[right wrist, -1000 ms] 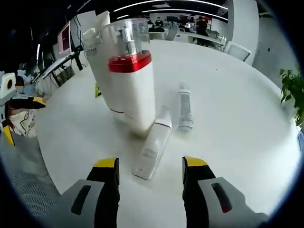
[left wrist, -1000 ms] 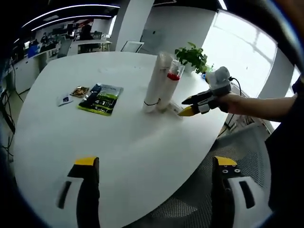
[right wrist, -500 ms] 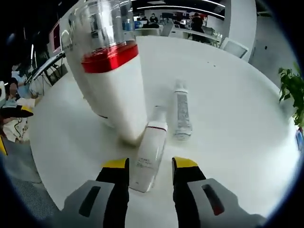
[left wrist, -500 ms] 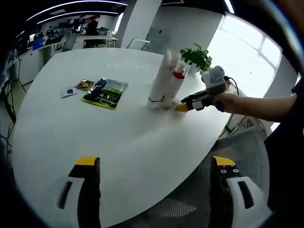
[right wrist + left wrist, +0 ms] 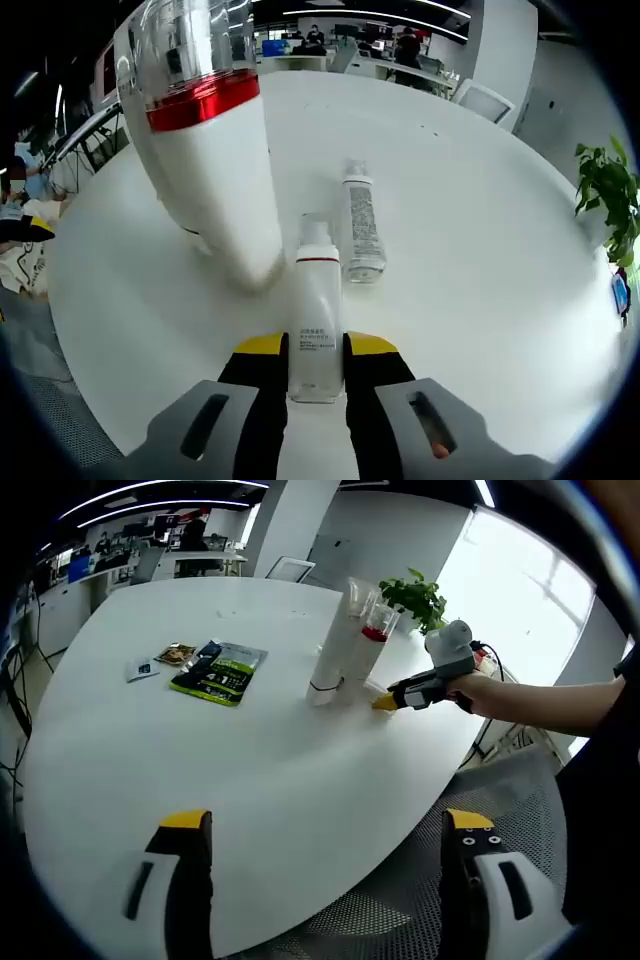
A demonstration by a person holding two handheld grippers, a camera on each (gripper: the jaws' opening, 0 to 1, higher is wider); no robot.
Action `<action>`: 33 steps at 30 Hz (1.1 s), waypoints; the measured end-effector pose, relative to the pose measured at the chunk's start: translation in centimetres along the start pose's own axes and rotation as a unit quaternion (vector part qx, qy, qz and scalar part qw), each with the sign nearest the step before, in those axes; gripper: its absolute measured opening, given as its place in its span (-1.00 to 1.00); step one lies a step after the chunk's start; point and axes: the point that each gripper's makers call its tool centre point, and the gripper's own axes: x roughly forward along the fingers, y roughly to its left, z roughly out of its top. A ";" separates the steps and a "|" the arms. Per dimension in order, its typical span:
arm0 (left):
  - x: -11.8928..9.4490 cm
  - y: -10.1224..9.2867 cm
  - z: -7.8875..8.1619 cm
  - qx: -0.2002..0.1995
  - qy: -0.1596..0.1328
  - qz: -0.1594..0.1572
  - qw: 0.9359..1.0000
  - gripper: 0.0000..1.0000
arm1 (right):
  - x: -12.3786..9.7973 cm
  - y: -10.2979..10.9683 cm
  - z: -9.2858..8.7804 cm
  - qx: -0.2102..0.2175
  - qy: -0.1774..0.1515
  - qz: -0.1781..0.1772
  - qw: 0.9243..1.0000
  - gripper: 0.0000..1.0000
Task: Arrange the skincare products in the storage area until every visible bottle or jar stands upright without overlapping.
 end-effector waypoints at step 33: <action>0.9 -4.2 2.2 -0.003 -0.031 -0.066 0.997 0.68 | -6.4 4.4 -3.4 0.058 -0.046 0.060 0.995 -0.61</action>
